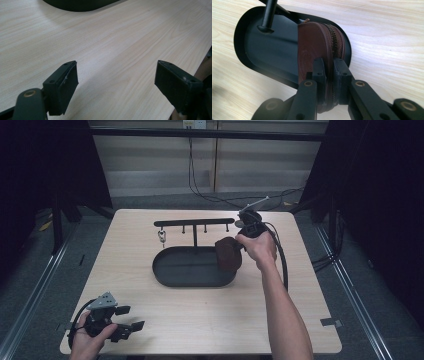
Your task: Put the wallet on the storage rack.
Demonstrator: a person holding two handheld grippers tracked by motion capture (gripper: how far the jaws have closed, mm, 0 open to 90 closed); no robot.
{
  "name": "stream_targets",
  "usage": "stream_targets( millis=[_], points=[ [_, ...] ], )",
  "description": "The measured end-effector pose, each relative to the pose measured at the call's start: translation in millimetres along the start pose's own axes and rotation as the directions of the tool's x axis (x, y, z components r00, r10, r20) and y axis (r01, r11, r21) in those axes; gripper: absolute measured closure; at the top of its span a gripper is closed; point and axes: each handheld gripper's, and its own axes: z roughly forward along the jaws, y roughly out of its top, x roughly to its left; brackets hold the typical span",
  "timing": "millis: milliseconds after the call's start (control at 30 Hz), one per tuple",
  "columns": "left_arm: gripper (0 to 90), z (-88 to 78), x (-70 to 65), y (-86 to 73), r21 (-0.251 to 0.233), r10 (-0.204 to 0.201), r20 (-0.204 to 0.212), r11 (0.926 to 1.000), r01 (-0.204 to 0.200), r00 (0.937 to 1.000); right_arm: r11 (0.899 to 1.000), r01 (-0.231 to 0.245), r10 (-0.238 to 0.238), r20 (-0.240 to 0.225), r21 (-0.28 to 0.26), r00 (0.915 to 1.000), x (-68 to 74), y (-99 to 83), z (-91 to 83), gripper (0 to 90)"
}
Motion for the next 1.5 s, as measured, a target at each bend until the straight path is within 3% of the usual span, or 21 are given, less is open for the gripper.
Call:
stream_targets(
  millis=[367, 967, 1500],
  points=[
    [18.6, 0.4, 0.6, -0.1, 0.003, -0.006, 0.0, 1.0, 0.006, 1.0, 0.999, -0.034, 0.034, -0.044, 0.002, 0.9984, -9.2, -3.2, 28.0, 81.5],
    [18.6, -0.4, 2.3, -0.1, -0.003, -0.011, 0.001, 0.9999, 0.011, 0.9999, 0.998, -0.056, 0.057, -0.104, 0.011, 0.993, -12.7, -5.1, 55.4, 81.2],
    [18.7, -1.0, 2.7, 0.2, -0.003, -0.011, 0.006, 0.9999, 0.011, 0.9999, 0.998, -0.059, 0.057, -0.074, -0.035, 0.9956, -16.4, -7.7, 63.1, 75.6]
  ],
)
